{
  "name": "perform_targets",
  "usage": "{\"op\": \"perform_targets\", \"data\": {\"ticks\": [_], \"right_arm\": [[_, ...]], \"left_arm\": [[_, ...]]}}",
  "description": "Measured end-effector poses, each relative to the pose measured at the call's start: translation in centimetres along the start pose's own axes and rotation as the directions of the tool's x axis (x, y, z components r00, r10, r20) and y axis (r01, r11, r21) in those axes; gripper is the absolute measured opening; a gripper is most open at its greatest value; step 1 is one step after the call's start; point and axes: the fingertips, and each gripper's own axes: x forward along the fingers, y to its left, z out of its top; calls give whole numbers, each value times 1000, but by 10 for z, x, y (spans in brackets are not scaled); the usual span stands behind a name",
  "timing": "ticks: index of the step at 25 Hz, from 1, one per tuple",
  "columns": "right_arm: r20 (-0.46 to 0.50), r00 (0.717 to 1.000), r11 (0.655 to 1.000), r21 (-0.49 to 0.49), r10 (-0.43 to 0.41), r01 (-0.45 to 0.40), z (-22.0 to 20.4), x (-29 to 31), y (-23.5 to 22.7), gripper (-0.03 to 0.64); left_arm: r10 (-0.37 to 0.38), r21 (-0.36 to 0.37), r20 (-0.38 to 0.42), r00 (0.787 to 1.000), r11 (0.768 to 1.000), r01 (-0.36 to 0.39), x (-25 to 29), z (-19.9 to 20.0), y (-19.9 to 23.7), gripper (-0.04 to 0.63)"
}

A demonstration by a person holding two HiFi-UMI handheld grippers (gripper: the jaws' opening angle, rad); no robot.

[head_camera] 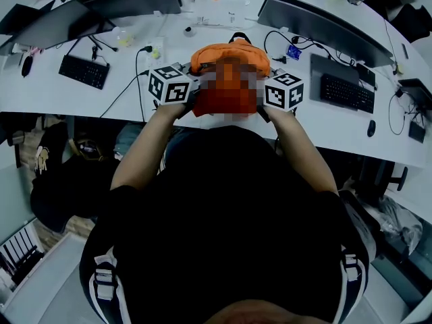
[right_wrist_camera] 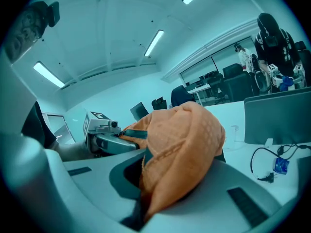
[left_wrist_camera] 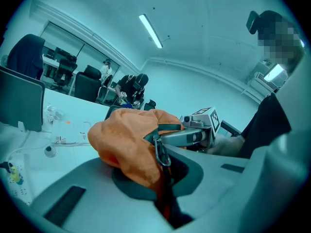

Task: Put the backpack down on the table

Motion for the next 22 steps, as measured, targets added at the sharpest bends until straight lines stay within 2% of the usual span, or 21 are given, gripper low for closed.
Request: {"op": "perform_targets", "data": {"ticks": [22], "right_arm": [[-40, 999, 996, 87, -15, 18, -29, 29, -3, 25]], "left_arm": [[-25, -62, -65, 998, 998, 21, -8, -33, 26, 31]]}}
